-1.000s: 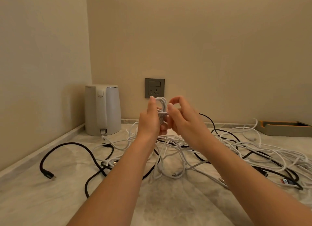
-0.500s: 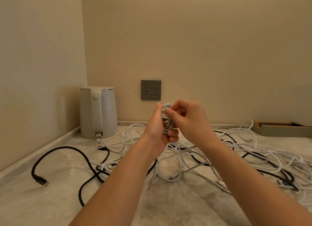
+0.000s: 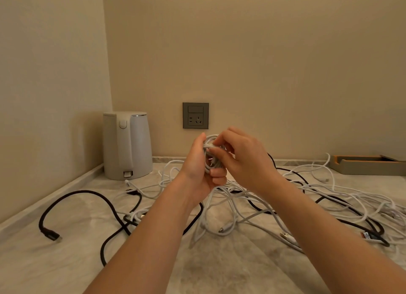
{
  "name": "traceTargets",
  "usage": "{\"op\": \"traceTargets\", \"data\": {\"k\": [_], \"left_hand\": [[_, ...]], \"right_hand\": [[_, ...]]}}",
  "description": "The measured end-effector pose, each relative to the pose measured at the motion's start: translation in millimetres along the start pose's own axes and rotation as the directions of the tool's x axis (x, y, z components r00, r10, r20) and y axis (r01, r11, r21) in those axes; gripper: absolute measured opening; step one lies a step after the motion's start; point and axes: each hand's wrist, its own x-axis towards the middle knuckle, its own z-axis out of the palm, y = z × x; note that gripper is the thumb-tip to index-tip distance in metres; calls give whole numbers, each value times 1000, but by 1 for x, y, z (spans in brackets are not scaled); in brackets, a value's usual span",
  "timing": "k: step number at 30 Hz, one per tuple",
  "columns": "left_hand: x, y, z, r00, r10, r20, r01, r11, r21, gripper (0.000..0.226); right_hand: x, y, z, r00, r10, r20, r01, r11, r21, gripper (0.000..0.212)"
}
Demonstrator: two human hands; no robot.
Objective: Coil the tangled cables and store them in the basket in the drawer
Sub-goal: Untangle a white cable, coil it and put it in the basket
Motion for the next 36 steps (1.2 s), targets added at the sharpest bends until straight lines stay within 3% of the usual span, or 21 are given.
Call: {"op": "traceTargets", "data": {"k": [7,16,22,28,33,36], "left_hand": [[-1,2,1,1000,5,10,-5,1000,-5,55],[-2,4,-1,1000,16,-4,-15,998,60,61],[1,8,-8,999,-8,-39,7,1000,-26,61],[2,4,-9,997,-19,-78,19,1000,-1,62],[3,0,-1,999,10,-45,-11,1000,-14,61],[1,3,1,999,37,-10,-37,999,-20,61]], "right_hand": [[2,1,-1,1000,20,9,-21,991,129,20],[2,0,3,981,183,63,-193,894,405,18],[1,2,0,989,149,1,-143,943,300,2],[-1,0,9,980,176,88,-194,942,272,9],[0,3,7,992,125,9,-124,969,213,11],[2,-1,2,994,109,27,-113,959,261,19]]}}
